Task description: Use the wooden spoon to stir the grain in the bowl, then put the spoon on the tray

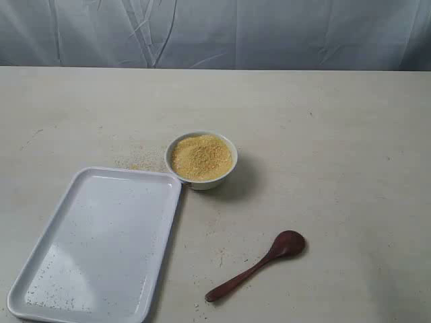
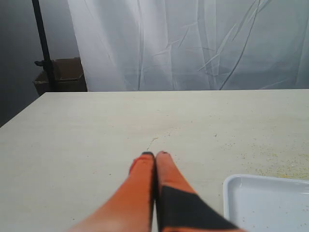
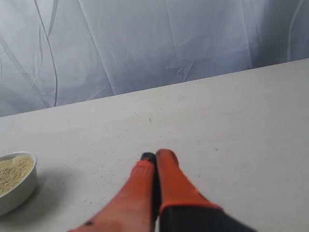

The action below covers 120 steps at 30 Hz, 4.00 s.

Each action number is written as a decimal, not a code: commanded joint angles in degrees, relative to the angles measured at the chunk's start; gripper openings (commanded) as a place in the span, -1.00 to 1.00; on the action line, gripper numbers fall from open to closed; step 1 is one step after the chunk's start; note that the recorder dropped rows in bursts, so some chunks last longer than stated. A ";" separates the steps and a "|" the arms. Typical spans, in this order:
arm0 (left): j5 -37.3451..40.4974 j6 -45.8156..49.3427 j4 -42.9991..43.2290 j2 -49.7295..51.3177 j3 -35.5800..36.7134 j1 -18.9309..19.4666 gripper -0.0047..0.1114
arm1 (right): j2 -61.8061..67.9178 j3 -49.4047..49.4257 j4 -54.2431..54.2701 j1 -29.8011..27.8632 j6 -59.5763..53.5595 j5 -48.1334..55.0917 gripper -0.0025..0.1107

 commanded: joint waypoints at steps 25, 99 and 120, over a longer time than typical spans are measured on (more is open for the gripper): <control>-0.40 -0.17 -0.20 -0.29 0.28 0.02 -0.91 | 6.63 -13.17 -4.95 -0.11 -7.57 -10.18 -0.96; -0.40 -0.17 -0.20 -0.29 0.28 0.02 -0.91 | 99.33 -40.23 13.93 38.70 -84.94 10.26 -0.34; -0.40 -0.17 -0.20 -0.29 0.28 0.02 -0.91 | 87.04 -45.96 16.24 38.50 -68.86 10.79 -0.96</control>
